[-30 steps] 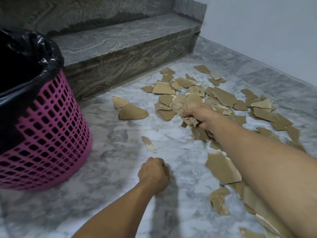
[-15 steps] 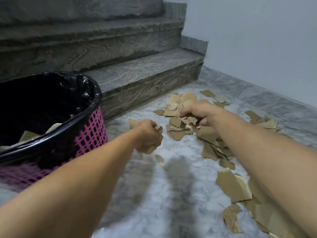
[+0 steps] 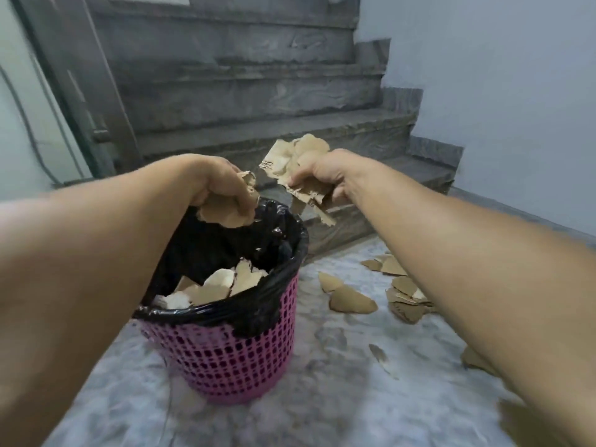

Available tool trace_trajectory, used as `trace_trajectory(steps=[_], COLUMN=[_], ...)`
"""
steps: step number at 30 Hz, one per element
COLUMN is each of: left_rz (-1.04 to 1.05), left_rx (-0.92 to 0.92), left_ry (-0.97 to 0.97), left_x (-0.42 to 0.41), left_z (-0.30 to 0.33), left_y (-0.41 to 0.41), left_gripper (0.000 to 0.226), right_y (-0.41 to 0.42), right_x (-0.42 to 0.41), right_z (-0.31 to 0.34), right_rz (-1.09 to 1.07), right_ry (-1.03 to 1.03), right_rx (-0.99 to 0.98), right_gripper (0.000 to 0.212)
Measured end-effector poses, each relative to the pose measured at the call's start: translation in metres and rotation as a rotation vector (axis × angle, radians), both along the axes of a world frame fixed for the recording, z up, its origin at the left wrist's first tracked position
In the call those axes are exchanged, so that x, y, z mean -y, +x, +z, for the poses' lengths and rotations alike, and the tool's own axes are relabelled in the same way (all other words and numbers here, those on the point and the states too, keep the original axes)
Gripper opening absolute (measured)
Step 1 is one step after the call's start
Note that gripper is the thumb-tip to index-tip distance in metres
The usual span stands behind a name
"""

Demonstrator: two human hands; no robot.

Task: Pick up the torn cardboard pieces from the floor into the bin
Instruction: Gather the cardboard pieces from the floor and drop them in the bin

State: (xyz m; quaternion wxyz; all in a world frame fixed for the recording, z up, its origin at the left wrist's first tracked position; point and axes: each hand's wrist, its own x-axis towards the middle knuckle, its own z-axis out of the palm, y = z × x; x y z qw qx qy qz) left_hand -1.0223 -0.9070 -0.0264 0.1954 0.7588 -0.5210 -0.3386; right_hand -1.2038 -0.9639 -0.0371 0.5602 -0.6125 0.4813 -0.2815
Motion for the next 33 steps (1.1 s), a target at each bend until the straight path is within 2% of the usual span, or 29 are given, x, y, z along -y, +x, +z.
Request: trace_trajectory(steps=[3, 6, 11, 13, 16, 18, 21, 25, 29, 33], left_rz=[0.090, 0.139, 0.097, 0.109, 0.121, 0.096, 0.035, -0.089, -0.192, -0.297], left_rx=[0.055, 0.074, 0.091, 0.111, 0.115, 0.075, 0.046, 0.058, 0.074, 0.155], left_ry=[0.100, 0.152, 0.200, 0.178, 0.052, -0.048, -0.180, -0.293, -0.257, -0.089], left_x=[-0.015, -0.029, -0.043, -0.041, -0.031, -0.019, 0.000, 0.020, 0.041, 0.063], left_z=[-0.020, -0.045, -0.067, -0.070, -0.068, -0.060, -0.048, -0.040, -0.051, -0.086], left_y=[0.047, 0.070, 0.075, 0.074, 0.059, 0.038, -0.006, -0.077, -0.141, -0.191], left_gripper=[0.028, 0.046, 0.084, 0.091, 0.077, 0.063, 0.046, 0.033, 0.027, 0.029], right_y=[0.051, 0.082, 0.078, 0.068, 0.045, 0.017, -0.040, -0.120, -0.191, -0.248], right_x=[-0.007, -0.013, -0.018, -0.014, -0.007, -0.004, 0.009, 0.025, 0.035, 0.046], right_z=[-0.010, -0.035, -0.061, -0.061, -0.054, -0.047, -0.047, -0.072, -0.106, -0.143], right_rz=[-0.003, -0.030, -0.043, -0.078, -0.132, -0.177, -0.240, -0.314, -0.359, -0.364], right_ry=[0.056, 0.040, -0.088, -0.118, -0.088, -0.087, -0.114, -0.042, 0.054, 0.171], right_rx=[0.028, -0.041, -0.320, -0.283, -0.121, -0.071, -0.136, -0.227, -0.319, -0.363], right_gripper=[0.015, 0.025, 0.055, 0.048, 0.020, 0.014, 0.028, 0.031, 0.017, 0.011])
